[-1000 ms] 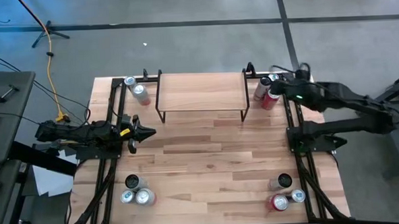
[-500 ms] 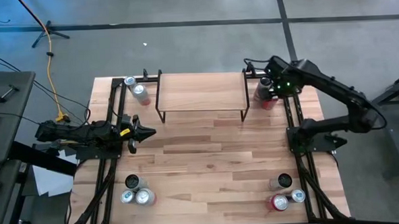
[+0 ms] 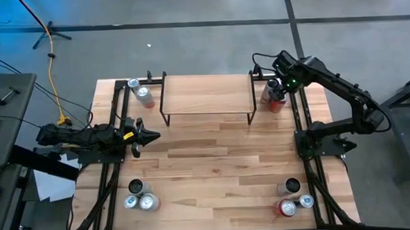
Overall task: Place canned beverage on shelf
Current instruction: Put the top red soda can on the shelf
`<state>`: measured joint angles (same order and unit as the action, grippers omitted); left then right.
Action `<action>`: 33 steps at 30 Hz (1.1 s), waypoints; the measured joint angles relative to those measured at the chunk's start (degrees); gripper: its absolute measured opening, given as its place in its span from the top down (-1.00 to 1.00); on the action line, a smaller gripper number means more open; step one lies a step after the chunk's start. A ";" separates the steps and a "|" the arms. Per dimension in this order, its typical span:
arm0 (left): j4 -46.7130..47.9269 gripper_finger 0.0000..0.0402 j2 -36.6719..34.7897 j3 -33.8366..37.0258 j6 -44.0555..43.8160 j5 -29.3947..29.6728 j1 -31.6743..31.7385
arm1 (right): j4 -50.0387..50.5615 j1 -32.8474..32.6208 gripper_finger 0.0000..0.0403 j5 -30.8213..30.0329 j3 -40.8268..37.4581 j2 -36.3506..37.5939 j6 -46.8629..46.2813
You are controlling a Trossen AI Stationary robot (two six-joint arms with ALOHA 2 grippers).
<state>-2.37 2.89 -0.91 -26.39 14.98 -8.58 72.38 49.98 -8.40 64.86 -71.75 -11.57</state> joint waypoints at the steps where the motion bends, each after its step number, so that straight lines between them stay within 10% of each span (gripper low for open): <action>1: 0.00 1.00 -0.02 0.00 0.02 -0.02 0.00 | -0.12 0.00 -0.48 -0.04 0.00 0.00 1.32; 20: 0.00 1.00 -0.02 0.01 0.02 -0.01 -0.01 | 0.14 -0.02 -0.49 2.13 0.00 0.00 7.13; 33: 0.00 1.00 -0.01 0.01 0.01 -0.01 -0.01 | 2.96 -0.11 -0.84 -2.19 0.00 0.02 6.87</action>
<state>-2.37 2.89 -0.89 -26.38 14.97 -8.59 75.34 49.87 -10.59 64.86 -71.72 -4.71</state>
